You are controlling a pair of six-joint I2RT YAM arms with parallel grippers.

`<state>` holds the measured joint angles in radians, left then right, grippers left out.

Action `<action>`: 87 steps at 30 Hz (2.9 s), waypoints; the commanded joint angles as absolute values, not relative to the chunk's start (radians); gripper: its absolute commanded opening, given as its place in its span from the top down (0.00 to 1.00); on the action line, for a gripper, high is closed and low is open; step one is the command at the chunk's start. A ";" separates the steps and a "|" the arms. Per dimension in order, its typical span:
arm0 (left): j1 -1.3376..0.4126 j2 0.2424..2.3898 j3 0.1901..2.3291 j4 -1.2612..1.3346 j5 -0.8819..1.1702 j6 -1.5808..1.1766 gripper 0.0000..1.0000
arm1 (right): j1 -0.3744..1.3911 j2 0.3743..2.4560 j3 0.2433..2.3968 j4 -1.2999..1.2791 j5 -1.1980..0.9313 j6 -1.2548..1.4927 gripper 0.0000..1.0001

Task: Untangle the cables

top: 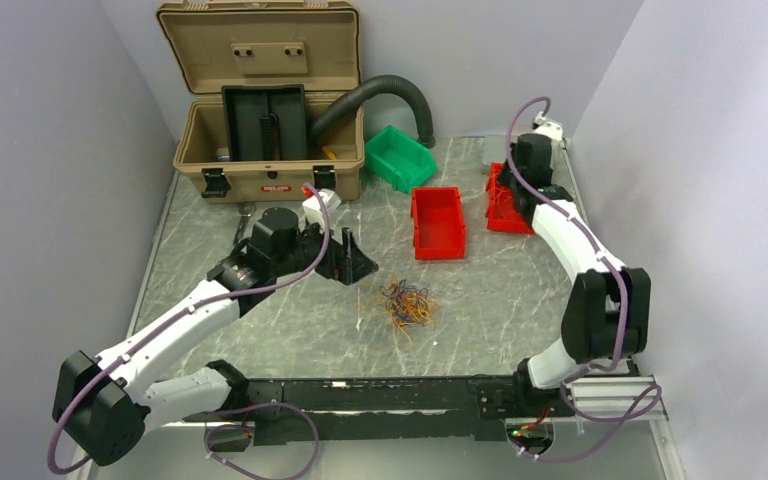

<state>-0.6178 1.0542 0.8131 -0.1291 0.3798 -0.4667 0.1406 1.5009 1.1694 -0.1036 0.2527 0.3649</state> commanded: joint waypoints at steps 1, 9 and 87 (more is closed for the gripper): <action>-0.646 1.034 0.803 -0.031 0.394 -0.485 0.01 | 0.032 1.582 1.237 -0.031 0.209 0.310 1.00; -0.658 1.036 0.808 -0.044 0.378 -0.480 0.01 | 0.015 1.834 1.365 -0.054 0.304 0.228 1.00; -0.804 0.988 0.534 0.081 0.157 -0.440 0.01 | 0.496 1.025 0.456 0.101 -0.378 0.511 0.14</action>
<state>-0.7982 0.9634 0.5293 0.0189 0.1028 -0.4164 0.4854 1.0225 0.4572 0.0017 -0.3538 0.4873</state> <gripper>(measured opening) 0.992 0.860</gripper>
